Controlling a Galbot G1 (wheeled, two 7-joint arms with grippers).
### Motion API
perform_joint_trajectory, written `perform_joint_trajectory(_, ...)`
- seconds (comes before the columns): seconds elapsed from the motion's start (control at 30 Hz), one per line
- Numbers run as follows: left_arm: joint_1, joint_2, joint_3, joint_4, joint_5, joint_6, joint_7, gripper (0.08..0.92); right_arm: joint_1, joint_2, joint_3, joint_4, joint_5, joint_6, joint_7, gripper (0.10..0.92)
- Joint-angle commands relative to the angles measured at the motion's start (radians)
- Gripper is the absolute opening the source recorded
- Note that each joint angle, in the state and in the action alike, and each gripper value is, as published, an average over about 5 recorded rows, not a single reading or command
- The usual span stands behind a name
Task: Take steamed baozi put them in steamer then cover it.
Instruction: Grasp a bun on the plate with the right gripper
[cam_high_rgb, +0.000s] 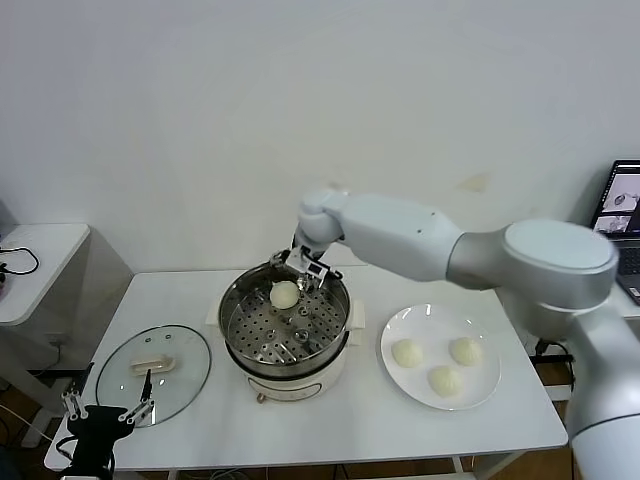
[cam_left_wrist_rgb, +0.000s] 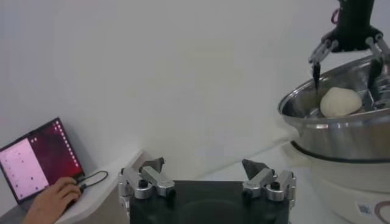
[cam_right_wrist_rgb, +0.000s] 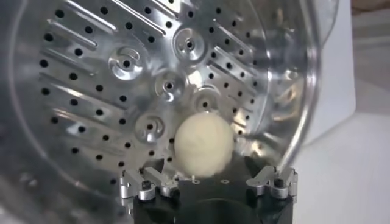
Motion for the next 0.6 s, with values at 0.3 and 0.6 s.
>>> perform_joint_trajectory(0.3, -0.008, 0.024, -0.015, -0.009, -0.011, 0.009, 0.004, 0.823, 0.132, -0.643, -0.005, 0.545, 0.179, -0.508, -0.068, 0.823)
perform_joint_trajectory(0.6, -0.028, 0.048, -0.004, -0.009, -0.008, 0.016, 0.008, 0.823, -0.212, -0.888, 0.171, 0.655, 0.087, -0.526, -0.033, 0.823)
